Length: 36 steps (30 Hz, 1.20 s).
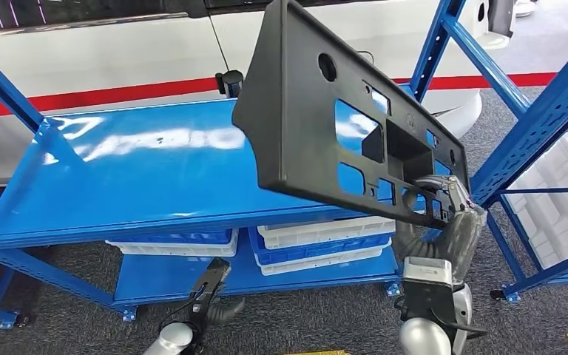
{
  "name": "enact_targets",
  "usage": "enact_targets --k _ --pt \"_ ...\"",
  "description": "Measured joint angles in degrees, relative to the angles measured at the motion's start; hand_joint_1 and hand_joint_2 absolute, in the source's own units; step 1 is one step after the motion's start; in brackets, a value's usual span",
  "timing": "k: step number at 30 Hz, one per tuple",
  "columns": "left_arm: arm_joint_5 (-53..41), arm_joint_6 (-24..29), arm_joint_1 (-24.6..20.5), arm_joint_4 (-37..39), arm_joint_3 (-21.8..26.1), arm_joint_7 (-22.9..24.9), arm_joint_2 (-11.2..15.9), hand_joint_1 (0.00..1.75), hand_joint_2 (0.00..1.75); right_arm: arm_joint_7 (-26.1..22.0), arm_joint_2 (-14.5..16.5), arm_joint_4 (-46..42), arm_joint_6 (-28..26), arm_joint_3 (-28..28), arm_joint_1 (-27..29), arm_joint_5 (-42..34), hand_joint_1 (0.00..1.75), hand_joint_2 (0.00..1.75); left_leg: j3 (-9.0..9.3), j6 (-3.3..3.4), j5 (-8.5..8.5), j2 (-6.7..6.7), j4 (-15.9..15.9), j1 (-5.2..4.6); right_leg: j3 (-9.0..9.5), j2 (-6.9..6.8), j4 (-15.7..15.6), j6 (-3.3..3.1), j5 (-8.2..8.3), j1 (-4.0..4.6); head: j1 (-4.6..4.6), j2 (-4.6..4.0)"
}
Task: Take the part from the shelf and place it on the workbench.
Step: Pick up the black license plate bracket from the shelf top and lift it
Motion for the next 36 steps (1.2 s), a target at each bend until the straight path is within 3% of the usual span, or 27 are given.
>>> enact_targets --k 3,5,6,7,9,11,13,15,16,18,20,21,22,24,25,26,29,30,32,34,35,36 --pt "0.05 0.18 0.94 -1.24 0.95 -0.17 0.61 0.0 1.75 -0.71 -0.59 -2.62 0.52 -0.21 1.68 -0.88 1.75 1.75 -3.88 0.01 -5.56 -0.01 9.05 -0.11 -0.45 0.01 -0.06 -1.11 0.42 0.45 -0.13 0.0" --pt "0.05 0.2 1.4 -1.7 1.38 -0.2 0.86 0.0 1.75 -0.75 -0.93 -3.51 0.68 -0.31 2.28 -1.07 1.75 1.75 -5.97 0.42 -7.38 -0.03 14.0 -0.29 -1.0 0.04 -0.06 -1.84 0.85 1.08 -0.14 0.0" --pt "0.05 0.2 1.58 -1.92 1.55 -0.2 0.92 0.0 1.75 -0.76 -1.08 -3.83 0.73 -0.34 2.52 -1.11 1.75 1.75 -5.6 0.89 -6.83 -0.06 13.7 -0.49 -1.29 0.07 -0.07 -2.21 1.11 1.42 -0.14 0.0" --pt "0.05 0.2 1.7 -2.15 1.68 -0.21 0.94 0.0 1.75 -0.76 -1.18 -4.11 0.75 -0.35 2.67 -1.14 1.75 1.75 -4.11 1.57 -5.49 -0.11 11.26 -0.79 -1.56 0.12 -0.09 -2.52 1.39 1.74 -0.15 0.0" --pt "0.05 0.2 1.74 -2.7 1.82 -0.22 1.02 0.0 1.75 -0.77 -1.28 -4.65 0.79 -0.37 2.81 -1.16 1.75 1.75 0.26 3.39 -2.91 -0.18 3.91 -1.68 -1.94 0.23 -0.16 -2.82 2.05 2.24 -0.05 0.0" --pt "0.05 0.21 1.66 -3.21 1.9 -0.31 1.1 0.0 1.75 -0.82 -1.37 -5.05 0.87 -0.39 2.84 -1.17 1.75 1.75 2.23 4.6 -1.83 -0.07 -0.23 -2.52 -2.07 0.19 -0.35 -2.51 2.67 2.17 0.03 0.0" --pt "0.05 0.21 1.66 -3.53 1.96 -0.39 1.11 0.0 1.75 -0.9 -1.45 -5.27 0.93 -0.41 2.93 -1.18 1.75 1.75 1.9 4.97 -1.02 0.04 -0.98 -3.01 -2.06 0.12 -0.86 -1.75 3.43 1.86 -0.08 0.0" --pt "0.05 0.21 1.68 -3.71 2.02 -0.4 1.04 0.0 1.75 -0.96 -1.55 -5.48 0.94 -0.44 3.06 -1.18 1.75 1.75 1.98 4.93 0.79 0.3 -2.3 -2.79 -2.57 0.03 -0.56 -1.33 3.17 1.94 -0.15 0.0" --pt "0.05 0.2 1.68 -3.75 2.06 -0.4 1.0 0.0 1.75 -1.01 -1.63 -5.59 0.94 -0.45 3.08 -1.18 1.75 1.75 1.85 4.89 1.85 0.46 -2.98 -2.55 -3.19 -0.02 0.73 -1.43 1.82 2.01 -0.1 0.0" --pt "0.05 0.12 1.78 -3.77 2.08 -0.4 0.9 0.0 1.75 -1.1 -1.85 -5.69 0.94 -0.44 3.13 -1.18 1.75 1.75 0.97 4.75 3.47 0.71 -3.52 -2.23 -5.05 -0.09 6.57 -1.71 -2.74 1.79 0.05 0.0" --pt "0.05 0.08 1.99 -3.77 2.08 -0.4 0.85 0.0 1.75 -1.12 -2.08 -5.7 0.96 -0.43 3.27 -1.19 1.75 1.75 -0.41 4.39 4.51 0.94 -3.43 -2.05 -5.9 -0.14 12.14 -1.12 -5.67 1.26 0.11 0.0" --pt "0.05 0.08 2.06 -3.77 2.08 -0.4 0.85 0.0 1.75 -1.11 -2.17 -5.7 0.96 -0.44 3.33 -1.2 1.75 1.75 -1.05 4.11 4.93 1.01 -3.37 -1.91 -5.09 -0.2 12.48 -0.45 -5.83 0.96 0.09 0.0" --pt "0.05 0.08 2.09 -3.77 2.08 -0.4 0.84 0.0 1.75 -1.12 -2.25 -5.7 0.96 -0.44 3.35 -1.2 1.75 1.75 -1.65 3.76 5.3 1.08 -3.24 -1.68 -3.13 -0.33 10.55 0.36 -5.31 0.66 0.1 0.0" --pt "0.05 0.12 2.07 -3.78 2.09 -0.4 0.87 0.0 1.75 -1.13 -2.33 -5.7 0.99 -0.44 3.33 -1.21 1.75 1.75 -2.88 2.94 5.84 1.11 -2.57 -1.28 2.45 -0.6 3.28 1.76 -4.14 0.25 0.15 0.0" --pt "0.04 0.2 2.06 -3.79 2.1 -0.4 0.89 0.0 1.75 -1.2 -2.36 -5.72 1.04 -0.44 3.36 -1.26 1.75 1.75 -3.4 2.53 6.01 1.09 -2.11 -1.24 4.26 -0.57 0.69 2.02 -3.61 0.28 0.14 0.0" --pt "0.05 0.38 2.06 -3.81 2.13 -0.44 0.9 0.0 1.75 -1.34 -2.39 -5.75 1.17 -0.46 3.37 -1.4 1.75 1.75 -3.83 2.18 6.14 1.02 -1.64 -1.32 5.05 -0.46 -0.68 1.75 -3.57 0.38 0.14 0.0" --pt "0.13 1.19 2.7 -4.2 2.76 -0.8 1.1 0.0 1.75 -2.68 -2.44 -5.9 2.66 -0.56 3.84 -2.79 1.75 1.75 -4.49 1.44 6.42 0.8 -1.02 -1.23 4.21 -0.21 -0.66 -0.31 -3.25 0.36 -0.22 0.0" --pt "0.14 1.35 3.3 -4.6 3.26 -0.94 1.33 0.0 1.75 -3.35 -2.43 -6.04 3.37 -0.6 4.16 -3.39 1.75 1.75 -4.81 1.23 5.7 0.74 -0.52 -1.02 3.9 -0.21 -0.66 -0.99 -2.88 0.31 -0.38 0.0" --pt "0.12 1.52 4.94 -5.83 4.54 -1.11 1.87 0.0 1.75 -4.64 -2.41 -6.43 4.57 -0.68 4.81 -4.42 1.75 1.75 -6.18 0.84 1.53 0.49 3.23 -0.73 2.98 -0.2 -0.7 -2.18 -1.96 0.42 -0.5 0.0" --pt "-0.26 1.67 6.74 -7.35 6.0 -1.23 2.3 0.0 1.75 -5.71 -2.39 -6.71 5.73 -0.93 5.43 -5.48 1.75 1.75 -8.03 0.66 -3.82 0.32 10.14 -0.69 1.79 -0.17 -0.67 -2.79 -1.05 0.7 -0.6 0.0" --pt "-0.59 1.72 7.62 -8.09 6.79 -1.29 2.49 0.0 1.75 -6.2 -2.38 -6.76 6.33 -1.1 5.73 -6.0 1.75 1.75 -8.43 0.68 -5.25 0.29 12.91 -0.68 1.22 -0.16 -0.65 -2.87 -0.59 0.86 -0.62 0.0" --pt "-0.99 1.69 8.51 -8.88 7.59 -1.35 2.64 0.0 1.75 -6.65 -2.37 -6.79 6.96 -1.28 6.03 -6.56 1.75 1.75 -8.03 0.83 -5.56 0.25 14.11 -0.68 0.64 -0.14 -0.64 -2.87 -0.16 1.02 -0.62 0.0"
